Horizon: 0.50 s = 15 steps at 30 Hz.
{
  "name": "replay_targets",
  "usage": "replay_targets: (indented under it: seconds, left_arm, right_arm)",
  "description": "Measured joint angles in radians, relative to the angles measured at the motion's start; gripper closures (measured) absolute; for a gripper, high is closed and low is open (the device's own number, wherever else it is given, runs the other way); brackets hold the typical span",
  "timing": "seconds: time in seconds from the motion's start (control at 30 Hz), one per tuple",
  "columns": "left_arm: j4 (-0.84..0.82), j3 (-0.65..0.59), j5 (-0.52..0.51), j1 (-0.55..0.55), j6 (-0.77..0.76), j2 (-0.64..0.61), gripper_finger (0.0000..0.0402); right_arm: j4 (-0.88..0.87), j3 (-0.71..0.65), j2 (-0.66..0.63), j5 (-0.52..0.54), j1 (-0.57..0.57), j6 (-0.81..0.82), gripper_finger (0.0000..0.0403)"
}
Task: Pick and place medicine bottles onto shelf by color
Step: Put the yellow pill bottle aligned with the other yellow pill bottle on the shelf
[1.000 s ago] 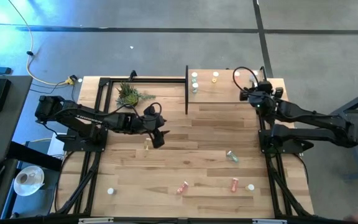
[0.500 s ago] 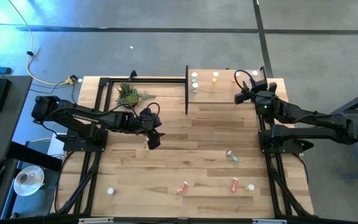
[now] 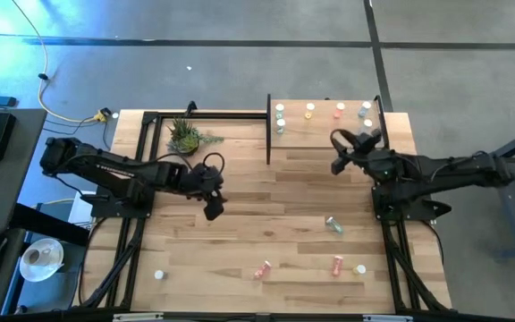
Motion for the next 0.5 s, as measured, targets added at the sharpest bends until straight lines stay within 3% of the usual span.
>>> replay_targets:
  seconds: [0.23, 0.5]
  left_arm:
    - [-0.063, 0.000, -0.001, -0.074, -0.166, 0.000, 0.0158]
    - [-0.168, 0.000, -0.042, -0.129, -0.452, 0.020, 0.0158]
  right_arm:
    - [0.001, 0.000, 0.048, -0.016, 0.098, 0.036, 0.0256]
    - [-0.001, 0.000, 0.091, -0.009, 0.114, 0.036, 0.0256]
